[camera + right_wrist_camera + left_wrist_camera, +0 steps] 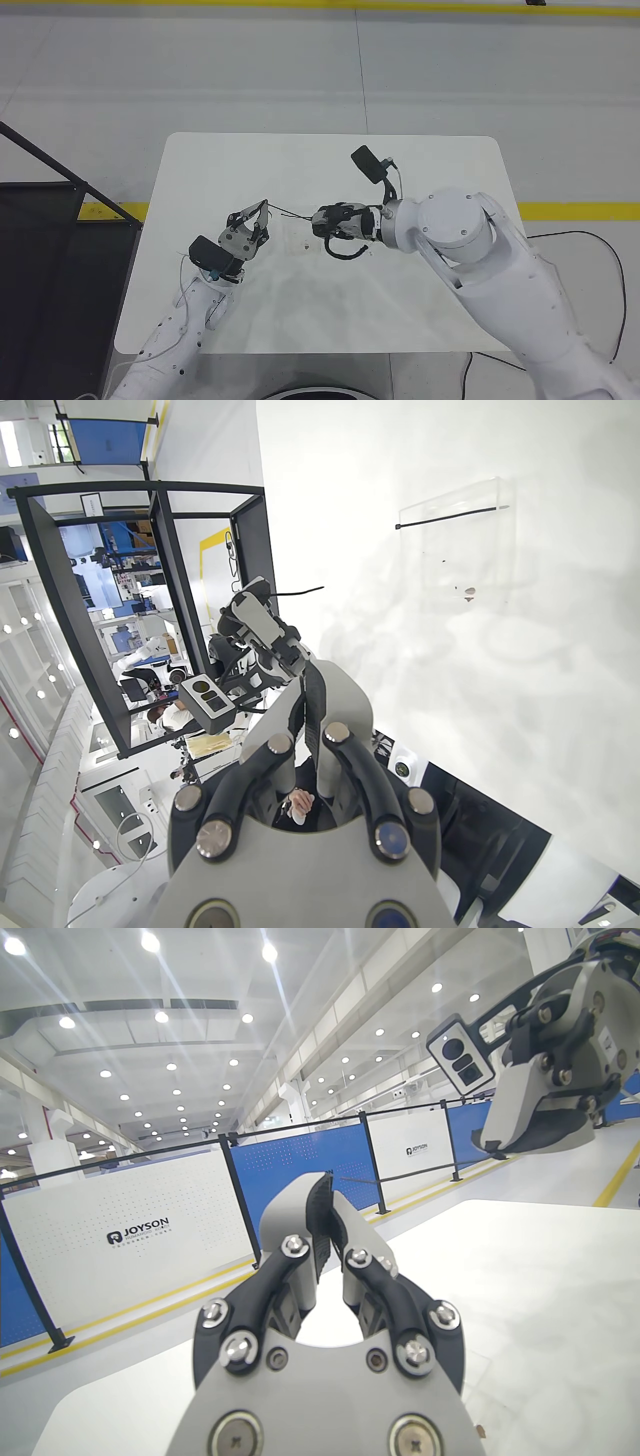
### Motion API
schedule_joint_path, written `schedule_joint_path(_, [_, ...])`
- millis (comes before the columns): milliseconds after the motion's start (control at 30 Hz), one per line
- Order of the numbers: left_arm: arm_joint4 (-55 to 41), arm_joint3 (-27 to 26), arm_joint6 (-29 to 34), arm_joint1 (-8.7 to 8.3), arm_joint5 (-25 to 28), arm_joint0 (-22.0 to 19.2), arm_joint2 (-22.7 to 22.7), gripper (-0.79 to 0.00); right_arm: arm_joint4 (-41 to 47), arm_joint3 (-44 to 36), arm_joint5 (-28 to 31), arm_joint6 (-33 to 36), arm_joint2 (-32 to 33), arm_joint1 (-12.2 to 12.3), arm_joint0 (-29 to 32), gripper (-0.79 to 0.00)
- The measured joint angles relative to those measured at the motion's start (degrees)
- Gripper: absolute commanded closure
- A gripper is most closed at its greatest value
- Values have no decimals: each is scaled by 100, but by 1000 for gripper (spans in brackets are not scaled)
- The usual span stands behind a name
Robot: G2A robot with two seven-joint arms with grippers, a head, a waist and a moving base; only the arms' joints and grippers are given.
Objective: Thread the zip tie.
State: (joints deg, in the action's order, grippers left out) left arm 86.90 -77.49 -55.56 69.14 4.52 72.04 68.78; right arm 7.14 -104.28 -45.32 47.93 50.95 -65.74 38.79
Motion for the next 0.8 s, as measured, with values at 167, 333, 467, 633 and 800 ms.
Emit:
schedule_joint_path(167, [0, 0, 0, 0, 0, 0, 0, 0, 15, 41, 13, -10, -22, -3, -19, 0])
schedule_joint_path(333, [0, 0, 0, 0, 0, 0, 0, 0, 48, 91, 24, -26, -50, -14, -53, 0])
schedule_joint_path(467, [0, 0, 0, 0, 0, 0, 0, 0, 102, 131, 85, -49, -63, -25, -70, 0])
schedule_joint_path(633, [0, 0, 0, 0, 0, 0, 0, 0, 179, 191, 173, -67, -68, -38, -80, 0])
schedule_joint_path(800, [0, 0, 0, 0, 0, 0, 0, 0, 210, 226, 219, -82, -81, -46, -93, 0])
